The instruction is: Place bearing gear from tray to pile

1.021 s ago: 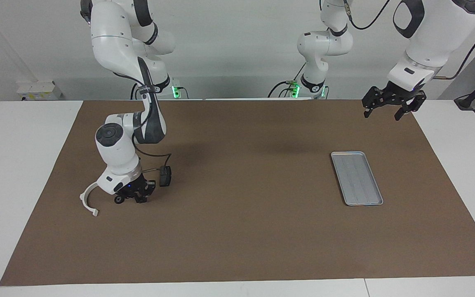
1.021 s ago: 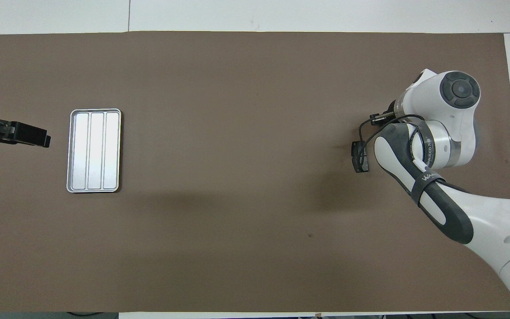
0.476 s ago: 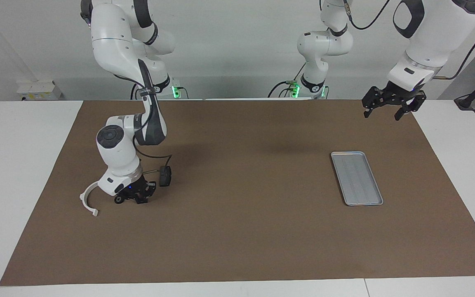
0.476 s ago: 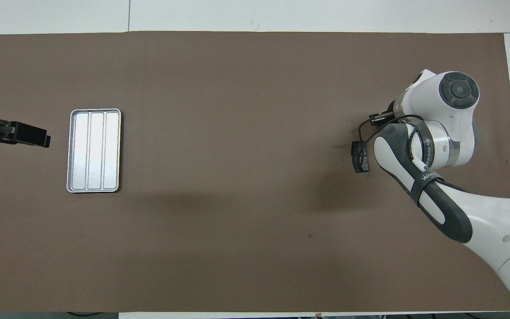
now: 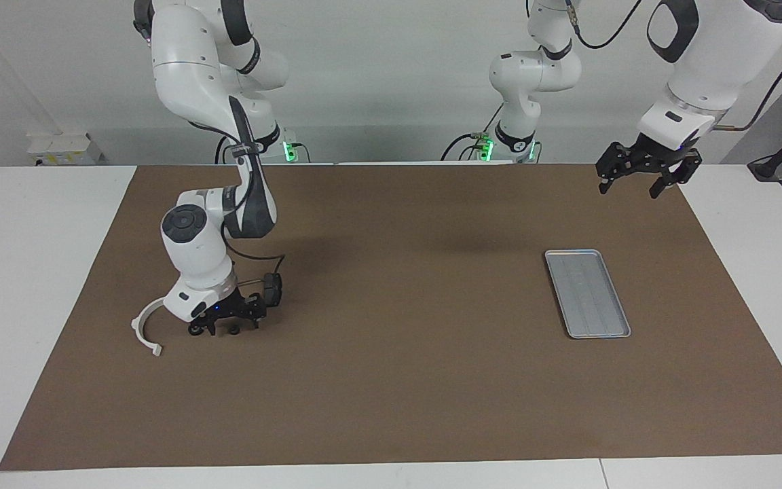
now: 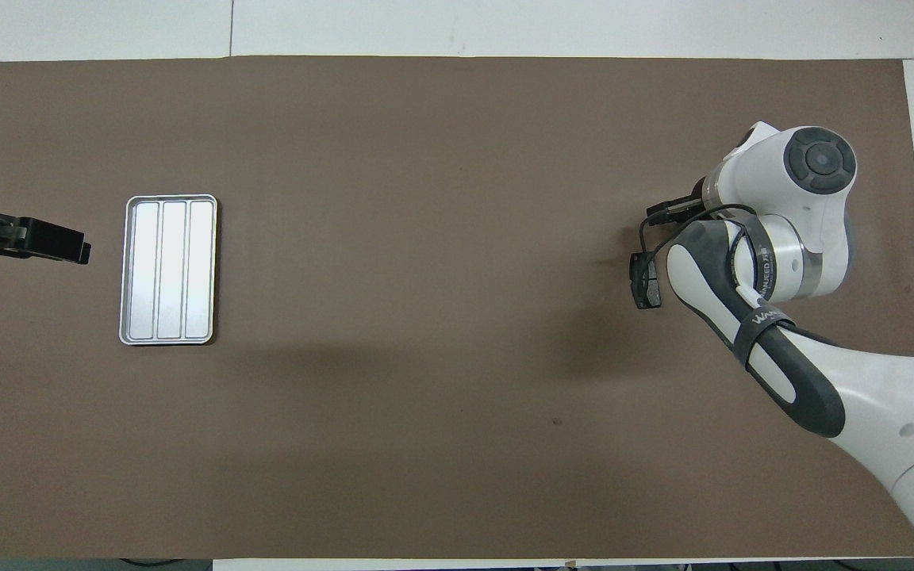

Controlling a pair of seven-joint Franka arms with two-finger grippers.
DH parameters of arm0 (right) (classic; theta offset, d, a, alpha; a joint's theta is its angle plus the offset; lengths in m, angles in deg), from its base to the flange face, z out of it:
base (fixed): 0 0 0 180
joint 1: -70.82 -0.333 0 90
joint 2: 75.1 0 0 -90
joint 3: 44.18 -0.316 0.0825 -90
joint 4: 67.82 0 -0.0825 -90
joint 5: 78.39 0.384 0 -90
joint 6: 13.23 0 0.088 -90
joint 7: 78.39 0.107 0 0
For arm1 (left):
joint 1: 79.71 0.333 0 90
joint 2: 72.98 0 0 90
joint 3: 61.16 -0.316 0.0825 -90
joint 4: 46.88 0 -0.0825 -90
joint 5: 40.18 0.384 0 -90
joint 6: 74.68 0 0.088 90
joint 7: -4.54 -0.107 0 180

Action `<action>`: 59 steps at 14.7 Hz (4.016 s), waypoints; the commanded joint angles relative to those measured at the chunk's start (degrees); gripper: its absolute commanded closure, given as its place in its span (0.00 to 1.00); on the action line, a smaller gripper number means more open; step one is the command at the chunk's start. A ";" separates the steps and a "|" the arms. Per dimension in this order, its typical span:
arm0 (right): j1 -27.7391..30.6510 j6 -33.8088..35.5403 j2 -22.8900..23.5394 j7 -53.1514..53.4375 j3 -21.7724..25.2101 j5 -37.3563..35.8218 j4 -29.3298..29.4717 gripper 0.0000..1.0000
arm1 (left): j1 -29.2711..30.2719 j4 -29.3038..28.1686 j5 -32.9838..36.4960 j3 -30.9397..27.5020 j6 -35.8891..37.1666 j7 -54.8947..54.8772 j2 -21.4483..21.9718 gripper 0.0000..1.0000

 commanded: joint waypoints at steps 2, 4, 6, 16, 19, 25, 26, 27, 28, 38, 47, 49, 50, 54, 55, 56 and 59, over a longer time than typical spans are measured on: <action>0.25 4.51 -3.84 0.29 -0.32 0.88 -0.25 0.00 | -0.14 -1.89 1.01 -0.08 -1.18 -0.59 1.71 0.00; 0.43 5.93 -4.98 0.03 -0.32 0.88 0.02 0.00 | -0.14 -1.89 1.01 -0.08 -1.18 -0.59 1.71 0.00; 0.87 5.93 -5.25 -0.32 -0.32 0.88 0.19 0.00 | -0.14 -1.89 0.93 -0.08 -1.18 -0.59 1.71 0.00; 2.01 13.82 -11.04 -0.24 -0.32 0.79 0.89 0.00 | -0.14 -1.89 0.92 -0.08 -1.18 -0.59 1.71 0.00; 1.57 22.43 -17.62 0.47 -0.40 0.97 0.90 0.00 | -0.14 -1.89 0.93 -0.08 -1.18 -0.59 1.71 0.00; 1.13 45.01 -28.18 4.50 -0.49 5.01 6.68 0.00 | -0.14 -1.89 1.01 -0.08 -1.18 -0.59 1.71 0.00; 1.13 48.00 -28.98 4.95 -0.49 5.01 7.65 0.00 | -0.14 -1.89 1.01 -0.08 -1.18 -0.59 1.71 0.00; 1.13 50.03 -29.85 4.95 -0.49 5.01 7.92 0.00 | -0.14 -1.89 0.93 -0.08 -1.18 -0.59 1.71 0.00; 1.13 51.01 -30.65 4.95 -0.58 4.92 7.93 0.00 | -0.14 -1.89 1.01 -0.08 -1.18 -0.59 1.71 0.00; 1.22 47.95 -30.57 5.04 -1.99 2.02 7.84 0.00 | -0.14 -1.97 1.01 -0.08 -1.18 -0.59 1.71 0.00; 1.22 45.85 -30.92 5.83 -1.99 2.37 7.84 0.00 | -0.14 -1.97 1.01 -0.08 -1.18 -0.59 1.71 0.00; 1.22 44.79 -30.92 6.18 -1.99 2.55 7.75 0.00 | -0.14 -1.89 0.92 -0.08 -1.18 -0.59 1.71 0.00; 1.22 44.69 -30.92 6.88 -1.99 2.64 7.75 0.00 | -0.14 -1.89 0.92 -0.08 -1.18 -0.59 1.71 0.00; 1.22 44.61 -30.92 7.59 -2.07 2.90 7.75 0.00 | -0.14 -1.89 0.93 -0.08 -1.18 -0.59 1.71 0.00; 1.22 44.69 -30.92 7.68 -2.07 2.99 7.75 0.00 | -0.14 -1.89 1.01 -0.08 -1.18 -0.59 1.71 0.00; 1.22 44.69 -30.92 7.68 -2.16 2.99 7.75 0.00 | -0.14 -1.89 0.93 -0.08 -1.18 -0.59 1.71 0.00; 1.22 44.69 -30.92 7.94 -2.16 3.08 7.75 0.00 | -0.14 -1.89 0.92 -0.08 -1.18 -0.59 1.71 0.00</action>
